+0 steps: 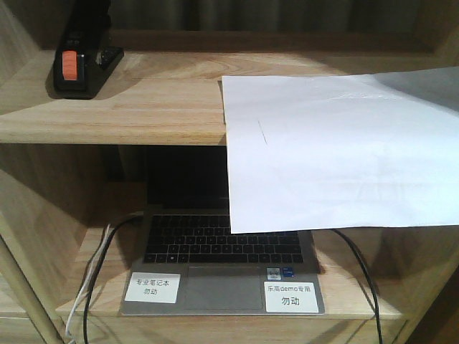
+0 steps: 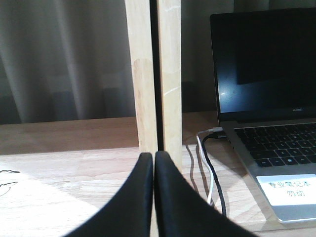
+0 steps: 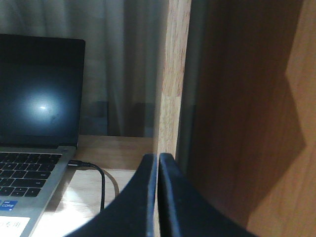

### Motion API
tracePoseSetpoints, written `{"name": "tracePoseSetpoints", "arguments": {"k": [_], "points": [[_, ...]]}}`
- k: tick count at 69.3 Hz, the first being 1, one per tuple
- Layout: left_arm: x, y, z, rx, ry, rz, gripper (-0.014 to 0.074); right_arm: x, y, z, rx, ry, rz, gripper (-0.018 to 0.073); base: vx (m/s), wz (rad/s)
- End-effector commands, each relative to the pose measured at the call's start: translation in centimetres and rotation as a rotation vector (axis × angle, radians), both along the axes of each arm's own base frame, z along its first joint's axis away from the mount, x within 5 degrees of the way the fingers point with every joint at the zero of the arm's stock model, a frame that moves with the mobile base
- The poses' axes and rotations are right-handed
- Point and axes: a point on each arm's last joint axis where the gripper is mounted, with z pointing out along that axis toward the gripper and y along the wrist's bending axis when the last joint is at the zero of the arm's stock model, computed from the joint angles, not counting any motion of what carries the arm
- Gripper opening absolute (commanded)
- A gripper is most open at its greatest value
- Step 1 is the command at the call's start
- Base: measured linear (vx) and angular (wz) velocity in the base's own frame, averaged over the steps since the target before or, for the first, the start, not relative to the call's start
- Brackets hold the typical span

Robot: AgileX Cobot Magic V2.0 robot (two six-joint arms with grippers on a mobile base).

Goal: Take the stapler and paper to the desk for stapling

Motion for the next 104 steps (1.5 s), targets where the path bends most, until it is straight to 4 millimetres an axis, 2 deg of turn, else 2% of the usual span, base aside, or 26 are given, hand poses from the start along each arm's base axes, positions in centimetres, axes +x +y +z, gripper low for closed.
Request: {"name": "tracePoseSetpoints", "arguments": {"k": [1, 104], "points": [[0.06, 0.05, -0.19, -0.022, -0.059, 0.007, -0.0006, -0.08, 0.02, 0.41, -0.010, -0.083, -0.001, -0.0005, 0.00, 0.00], [0.07, 0.07, -0.03, -0.020, -0.077, 0.009, -0.0006, -0.09, 0.02, 0.49, -0.012, -0.093, -0.001, -0.0005, 0.00, 0.00]]}}
